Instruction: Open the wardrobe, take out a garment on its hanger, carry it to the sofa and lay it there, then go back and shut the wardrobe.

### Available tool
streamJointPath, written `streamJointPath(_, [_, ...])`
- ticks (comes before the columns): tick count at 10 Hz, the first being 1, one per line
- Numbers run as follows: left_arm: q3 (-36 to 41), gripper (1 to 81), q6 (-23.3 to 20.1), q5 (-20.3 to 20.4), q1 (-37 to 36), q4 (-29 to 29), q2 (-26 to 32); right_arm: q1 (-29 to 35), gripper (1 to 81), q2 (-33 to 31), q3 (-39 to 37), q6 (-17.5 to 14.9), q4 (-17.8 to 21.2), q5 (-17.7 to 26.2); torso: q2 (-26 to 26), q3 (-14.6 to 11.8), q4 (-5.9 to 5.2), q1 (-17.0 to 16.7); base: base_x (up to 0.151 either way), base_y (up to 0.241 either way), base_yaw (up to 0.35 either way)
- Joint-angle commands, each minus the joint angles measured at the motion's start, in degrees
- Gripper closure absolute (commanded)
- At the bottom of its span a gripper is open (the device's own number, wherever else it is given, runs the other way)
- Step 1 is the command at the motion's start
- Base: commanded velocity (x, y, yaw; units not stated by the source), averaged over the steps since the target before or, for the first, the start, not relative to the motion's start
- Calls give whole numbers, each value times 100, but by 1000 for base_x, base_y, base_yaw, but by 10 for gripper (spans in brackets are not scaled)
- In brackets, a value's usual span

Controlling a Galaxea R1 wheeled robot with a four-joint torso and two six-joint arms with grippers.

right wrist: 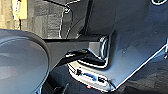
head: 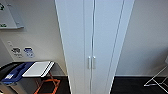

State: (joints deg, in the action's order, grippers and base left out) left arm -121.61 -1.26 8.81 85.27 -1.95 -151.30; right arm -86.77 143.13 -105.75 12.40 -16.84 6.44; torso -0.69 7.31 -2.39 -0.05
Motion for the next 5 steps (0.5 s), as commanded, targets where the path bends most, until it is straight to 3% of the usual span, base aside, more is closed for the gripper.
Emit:
streamJointPath(1, [523, 10, 3, -301, -208, -25, 310, 226, 10, -194, 73, -18, -48, 306, 0, 0, 0, 5, 66, 0, 0])
streamJointPath(5, [665, 10, 3, -257, -208, -25, 389, 243, 10, -212, 73, -18, -39, 288, -4, 0, 0, 8, 96, 0, 0])
